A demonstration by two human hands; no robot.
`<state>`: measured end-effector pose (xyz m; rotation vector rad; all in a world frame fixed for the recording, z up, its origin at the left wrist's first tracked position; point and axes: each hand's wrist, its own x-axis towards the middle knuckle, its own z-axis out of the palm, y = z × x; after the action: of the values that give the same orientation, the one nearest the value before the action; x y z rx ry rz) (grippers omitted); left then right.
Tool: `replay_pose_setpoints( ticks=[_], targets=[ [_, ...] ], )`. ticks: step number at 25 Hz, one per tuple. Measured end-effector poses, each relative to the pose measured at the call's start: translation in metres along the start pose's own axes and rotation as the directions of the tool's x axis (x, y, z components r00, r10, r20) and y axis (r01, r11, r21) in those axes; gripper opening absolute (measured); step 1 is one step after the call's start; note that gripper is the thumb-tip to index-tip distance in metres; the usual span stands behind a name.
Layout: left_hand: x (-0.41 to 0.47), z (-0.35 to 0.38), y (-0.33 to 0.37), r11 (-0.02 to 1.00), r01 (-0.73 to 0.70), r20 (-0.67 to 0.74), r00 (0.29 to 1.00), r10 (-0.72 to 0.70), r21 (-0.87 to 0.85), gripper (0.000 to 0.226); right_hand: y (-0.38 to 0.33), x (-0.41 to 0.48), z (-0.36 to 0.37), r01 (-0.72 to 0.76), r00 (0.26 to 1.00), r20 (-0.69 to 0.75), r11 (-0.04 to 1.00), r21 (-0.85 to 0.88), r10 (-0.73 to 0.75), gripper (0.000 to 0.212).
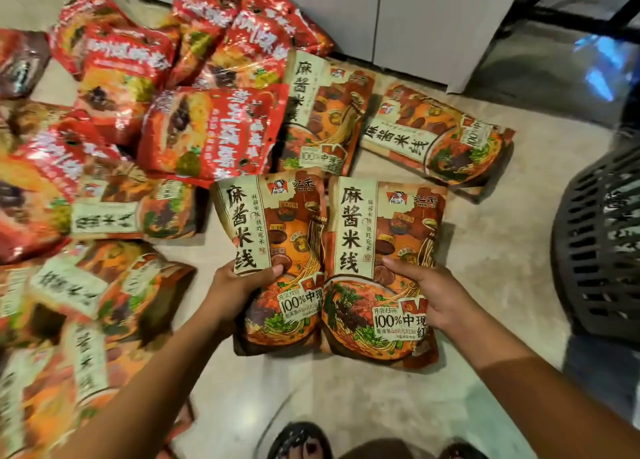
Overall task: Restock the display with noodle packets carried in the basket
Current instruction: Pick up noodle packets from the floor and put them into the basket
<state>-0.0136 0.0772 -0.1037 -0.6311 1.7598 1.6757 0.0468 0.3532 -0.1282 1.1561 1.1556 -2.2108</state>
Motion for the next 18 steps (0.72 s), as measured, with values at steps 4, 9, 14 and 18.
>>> replay_pose_setpoints(
  ticks=[4, 9, 14, 18],
  targets=[
    [-0.067, -0.032, 0.029, 0.995, 0.073, -0.162, 0.985, -0.061, 0.072, 0.036, 0.009, -0.060, 0.051, -0.063, 0.992, -0.116, 0.997, -0.051, 0.056, 0.044],
    [-0.175, -0.065, 0.094, 0.985, 0.159, -0.230, 0.963, -0.139, 0.073, 0.029, -0.026, -0.167, 0.100, -0.135, 0.983, -0.145, 0.977, -0.166, 0.112, 0.033],
    [-0.281, -0.064, 0.182, 0.976, 0.213, -0.159, 0.966, -0.203, 0.050, 0.042, -0.096, -0.289, 0.140, -0.175, 0.976, -0.167, 0.958, -0.225, 0.139, 0.023],
    [-0.343, -0.041, 0.247, 0.968, 0.233, -0.068, 0.971, -0.227, 0.093, 0.038, -0.155, -0.378, 0.140, -0.134, 0.989, -0.082, 0.975, -0.179, 0.121, 0.041]
  ],
)
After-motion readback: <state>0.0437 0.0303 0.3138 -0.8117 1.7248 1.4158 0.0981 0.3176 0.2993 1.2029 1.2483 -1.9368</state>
